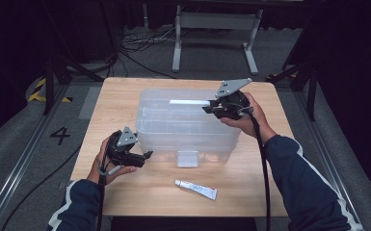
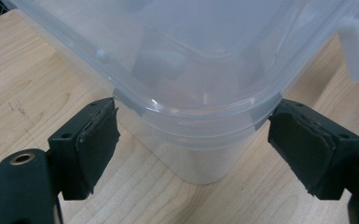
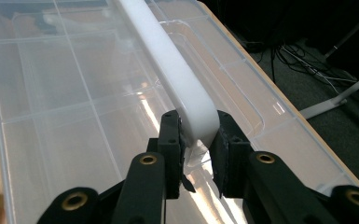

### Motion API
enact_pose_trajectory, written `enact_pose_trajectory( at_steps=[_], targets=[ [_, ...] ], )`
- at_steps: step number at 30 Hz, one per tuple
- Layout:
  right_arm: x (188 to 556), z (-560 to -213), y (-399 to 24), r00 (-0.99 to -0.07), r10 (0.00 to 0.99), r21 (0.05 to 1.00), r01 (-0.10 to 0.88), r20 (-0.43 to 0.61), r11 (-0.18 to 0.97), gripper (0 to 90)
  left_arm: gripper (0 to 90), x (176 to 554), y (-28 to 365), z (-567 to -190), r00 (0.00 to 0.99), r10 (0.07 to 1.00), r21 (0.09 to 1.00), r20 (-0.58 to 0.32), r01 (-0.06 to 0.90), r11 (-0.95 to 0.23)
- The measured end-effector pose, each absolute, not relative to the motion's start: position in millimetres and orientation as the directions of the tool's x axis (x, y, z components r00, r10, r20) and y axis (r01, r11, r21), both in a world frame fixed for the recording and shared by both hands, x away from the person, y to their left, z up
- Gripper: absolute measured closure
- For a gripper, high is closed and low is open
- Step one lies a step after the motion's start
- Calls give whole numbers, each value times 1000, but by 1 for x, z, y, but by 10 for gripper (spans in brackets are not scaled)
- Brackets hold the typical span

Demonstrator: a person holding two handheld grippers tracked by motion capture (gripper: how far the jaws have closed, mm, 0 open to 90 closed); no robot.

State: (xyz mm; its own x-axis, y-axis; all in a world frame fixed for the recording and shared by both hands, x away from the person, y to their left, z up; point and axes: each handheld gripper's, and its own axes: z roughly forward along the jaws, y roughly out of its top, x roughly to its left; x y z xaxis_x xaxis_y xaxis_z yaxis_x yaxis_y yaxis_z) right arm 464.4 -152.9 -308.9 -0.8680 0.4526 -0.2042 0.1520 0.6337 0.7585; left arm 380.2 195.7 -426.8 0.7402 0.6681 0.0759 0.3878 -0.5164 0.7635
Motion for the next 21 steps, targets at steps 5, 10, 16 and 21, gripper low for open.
enact_pose_trajectory(
  at_steps=[5,10,16,21],
  targets=[
    [465,-307,-154,-871,455,758,166,-188,631,759,185,378,196,-426,740,667,764,84,382,-520],
    [465,-305,-153,-869,460,752,178,-183,635,760,242,370,205,-421,735,674,778,77,378,-501],
    [466,-302,-152,-869,464,744,195,-172,640,761,366,360,222,-413,719,692,805,69,370,-465],
    [468,-299,-151,-868,471,738,212,-160,641,761,430,358,229,-406,721,691,820,60,359,-445]
  ],
)
